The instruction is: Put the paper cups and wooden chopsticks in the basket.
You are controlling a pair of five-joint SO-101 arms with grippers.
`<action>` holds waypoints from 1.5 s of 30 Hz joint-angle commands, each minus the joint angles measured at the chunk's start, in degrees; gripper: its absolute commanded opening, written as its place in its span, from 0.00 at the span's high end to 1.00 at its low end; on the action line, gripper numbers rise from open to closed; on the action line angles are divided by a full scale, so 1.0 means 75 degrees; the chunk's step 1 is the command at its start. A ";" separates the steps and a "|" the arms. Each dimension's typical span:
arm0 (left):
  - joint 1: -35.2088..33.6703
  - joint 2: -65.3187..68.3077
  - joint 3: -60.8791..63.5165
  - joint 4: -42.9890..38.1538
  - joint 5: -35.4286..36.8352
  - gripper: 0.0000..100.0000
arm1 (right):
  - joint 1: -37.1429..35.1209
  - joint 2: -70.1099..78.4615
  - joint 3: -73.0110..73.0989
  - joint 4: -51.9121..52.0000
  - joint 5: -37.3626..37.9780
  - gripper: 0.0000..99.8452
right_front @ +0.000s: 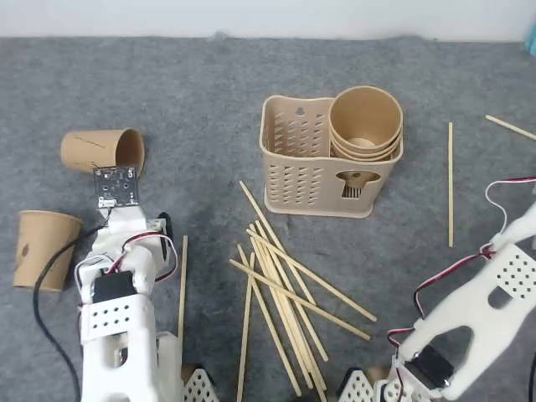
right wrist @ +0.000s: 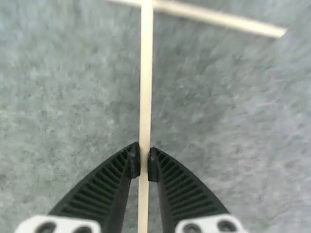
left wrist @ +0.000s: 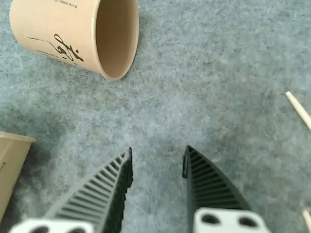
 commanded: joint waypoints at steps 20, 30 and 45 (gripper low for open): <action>-0.0059 -0.0012 -0.0229 -0.0211 -0.0082 0.83 | -0.0533 0.0498 -0.1360 -0.2479 -0.1301 0.91; -0.0059 -0.0012 -0.0229 -0.0223 -0.0082 0.83 | -0.0697 0.1143 -0.0949 -0.3956 -0.1325 0.91; -0.0047 0.0000 -0.0217 -0.0223 -0.0082 0.83 | -0.0346 0.2045 -0.0926 -0.4905 -0.1266 0.92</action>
